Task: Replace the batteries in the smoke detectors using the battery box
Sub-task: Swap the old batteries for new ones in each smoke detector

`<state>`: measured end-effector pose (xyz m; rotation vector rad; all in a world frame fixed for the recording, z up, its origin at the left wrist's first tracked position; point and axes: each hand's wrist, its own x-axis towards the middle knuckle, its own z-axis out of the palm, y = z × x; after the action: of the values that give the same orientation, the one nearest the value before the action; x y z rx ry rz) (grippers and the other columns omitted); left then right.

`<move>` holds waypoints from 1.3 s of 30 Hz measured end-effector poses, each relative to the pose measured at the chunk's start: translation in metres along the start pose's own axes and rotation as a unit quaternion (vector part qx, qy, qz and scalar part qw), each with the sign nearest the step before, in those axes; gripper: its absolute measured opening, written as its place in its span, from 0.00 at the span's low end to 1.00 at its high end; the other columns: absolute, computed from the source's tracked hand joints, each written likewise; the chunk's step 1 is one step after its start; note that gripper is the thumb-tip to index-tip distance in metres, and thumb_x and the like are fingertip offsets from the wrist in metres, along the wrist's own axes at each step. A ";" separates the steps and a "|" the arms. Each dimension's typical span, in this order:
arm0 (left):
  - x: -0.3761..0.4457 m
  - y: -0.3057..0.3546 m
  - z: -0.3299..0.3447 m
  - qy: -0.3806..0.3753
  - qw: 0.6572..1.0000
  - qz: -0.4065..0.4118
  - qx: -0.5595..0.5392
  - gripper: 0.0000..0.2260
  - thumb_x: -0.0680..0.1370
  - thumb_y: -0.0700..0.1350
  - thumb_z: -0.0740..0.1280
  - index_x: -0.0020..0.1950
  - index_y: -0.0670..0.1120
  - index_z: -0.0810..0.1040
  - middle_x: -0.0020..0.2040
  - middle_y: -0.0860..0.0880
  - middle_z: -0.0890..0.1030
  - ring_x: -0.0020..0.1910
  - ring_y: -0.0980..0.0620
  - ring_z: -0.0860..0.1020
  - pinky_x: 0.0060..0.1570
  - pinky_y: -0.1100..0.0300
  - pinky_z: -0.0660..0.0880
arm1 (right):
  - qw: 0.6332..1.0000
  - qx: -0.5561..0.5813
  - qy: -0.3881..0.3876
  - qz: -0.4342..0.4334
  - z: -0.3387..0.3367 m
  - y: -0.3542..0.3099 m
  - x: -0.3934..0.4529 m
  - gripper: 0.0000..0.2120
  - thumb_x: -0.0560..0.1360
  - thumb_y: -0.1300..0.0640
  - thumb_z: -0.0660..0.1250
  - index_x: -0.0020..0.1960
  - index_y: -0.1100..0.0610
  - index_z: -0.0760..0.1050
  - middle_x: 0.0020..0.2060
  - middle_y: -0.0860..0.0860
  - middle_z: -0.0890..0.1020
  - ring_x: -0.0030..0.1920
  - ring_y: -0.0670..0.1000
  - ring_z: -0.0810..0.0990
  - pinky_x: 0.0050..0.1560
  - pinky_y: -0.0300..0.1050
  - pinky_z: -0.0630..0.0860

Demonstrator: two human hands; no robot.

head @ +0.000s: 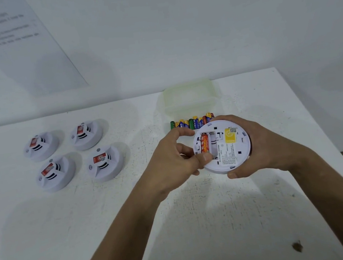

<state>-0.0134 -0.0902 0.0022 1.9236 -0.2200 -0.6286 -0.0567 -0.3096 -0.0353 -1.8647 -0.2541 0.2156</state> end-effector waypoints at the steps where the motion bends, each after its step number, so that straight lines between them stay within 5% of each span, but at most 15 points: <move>1: 0.000 0.001 0.001 0.003 1.000 -0.005 -0.003 0.24 0.70 0.43 0.77 0.63 0.52 0.72 0.44 0.46 0.85 0.39 0.49 0.85 0.40 0.56 0.83 | 1.000 0.000 0.001 -0.003 0.000 0.000 0.001 0.48 0.57 0.56 0.82 0.73 0.48 0.65 0.63 0.40 0.78 0.65 0.47 0.76 0.62 0.41 0.78; 6: 0.003 0.002 0.002 -0.005 0.997 -0.041 -0.064 0.25 0.71 0.39 0.76 0.66 0.47 0.73 0.44 0.44 0.85 0.41 0.47 0.85 0.44 0.52 0.83 | 1.000 -0.012 0.002 -0.009 0.001 0.000 0.002 0.47 0.57 0.58 0.82 0.71 0.47 0.66 0.62 0.41 0.78 0.64 0.47 0.77 0.59 0.39 0.79; 11: 0.012 -0.001 -0.007 0.030 0.998 -0.029 -0.041 0.20 0.73 0.50 0.73 0.63 0.50 0.75 0.44 0.48 0.85 0.41 0.49 0.84 0.45 0.49 0.82 | 1.000 -0.011 0.028 -0.006 -0.005 0.001 0.000 0.49 0.55 0.50 0.81 0.72 0.48 0.65 0.64 0.40 0.76 0.66 0.46 0.76 0.61 0.39 0.77; 14: 0.021 -0.012 -0.023 0.135 0.980 0.040 0.142 0.09 0.74 0.55 0.72 0.52 0.55 0.80 0.51 0.54 0.80 0.45 0.55 0.79 0.43 0.60 0.76 | 0.999 -0.020 0.039 -0.003 -0.008 0.002 -0.004 0.48 0.54 0.50 0.82 0.71 0.47 0.66 0.63 0.36 0.76 0.65 0.44 0.75 0.59 0.35 0.76; 17: 0.034 -0.025 -0.031 0.065 0.948 0.009 0.311 0.10 0.74 0.53 0.72 0.54 0.56 0.81 0.58 0.51 0.72 0.54 0.54 0.74 0.51 0.62 0.69 | 0.999 -0.024 0.038 0.009 -0.009 0.009 -0.008 0.49 0.55 0.55 0.83 0.72 0.48 0.65 0.63 0.38 0.76 0.65 0.44 0.75 0.59 0.36 0.77; 24: 0.063 -0.038 -0.020 -0.037 0.882 -0.062 0.466 0.24 0.71 0.56 0.74 0.66 0.53 0.77 0.66 0.47 0.73 0.62 0.46 0.73 0.63 0.49 0.72 | 0.999 -0.026 0.022 0.016 -0.003 0.014 -0.006 0.50 0.57 0.57 0.82 0.74 0.50 0.63 0.67 0.41 0.73 0.68 0.45 0.73 0.64 0.41 0.76; 29: 0.064 -0.038 -0.017 -0.015 0.902 -0.056 0.427 0.19 0.68 0.52 0.78 0.57 0.52 0.82 0.62 0.49 0.76 0.56 0.49 0.75 0.58 0.52 0.74 | 0.999 -0.030 0.022 0.020 -0.003 0.016 -0.007 0.49 0.57 0.57 0.82 0.73 0.48 0.63 0.66 0.37 0.73 0.68 0.43 0.72 0.65 0.39 0.75; 34: 0.045 -0.028 -0.020 0.112 0.935 -0.007 0.336 0.09 0.69 0.48 0.77 0.45 0.53 0.79 0.58 0.51 0.75 0.46 0.54 0.73 0.41 0.67 0.66 | 0.999 -0.032 0.027 0.023 -0.003 0.014 -0.005 0.50 0.57 0.55 0.82 0.75 0.49 0.62 0.69 0.42 0.72 0.69 0.45 0.72 0.68 0.48 0.74; 39: 0.010 0.002 -0.029 0.173 0.964 0.151 0.134 0.05 0.78 0.44 0.68 0.52 0.52 0.76 0.47 0.57 0.83 0.40 0.66 0.80 0.38 0.70 0.73 | 0.999 -0.033 0.022 0.013 -0.001 0.010 -0.001 0.50 0.57 0.56 0.82 0.74 0.48 0.63 0.65 0.37 0.73 0.67 0.42 0.73 0.66 0.41 0.75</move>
<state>0.0106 -0.0719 0.0093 2.1641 -0.3809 -0.0572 -0.0569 -0.3135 -0.0444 -1.9375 -0.2106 0.1859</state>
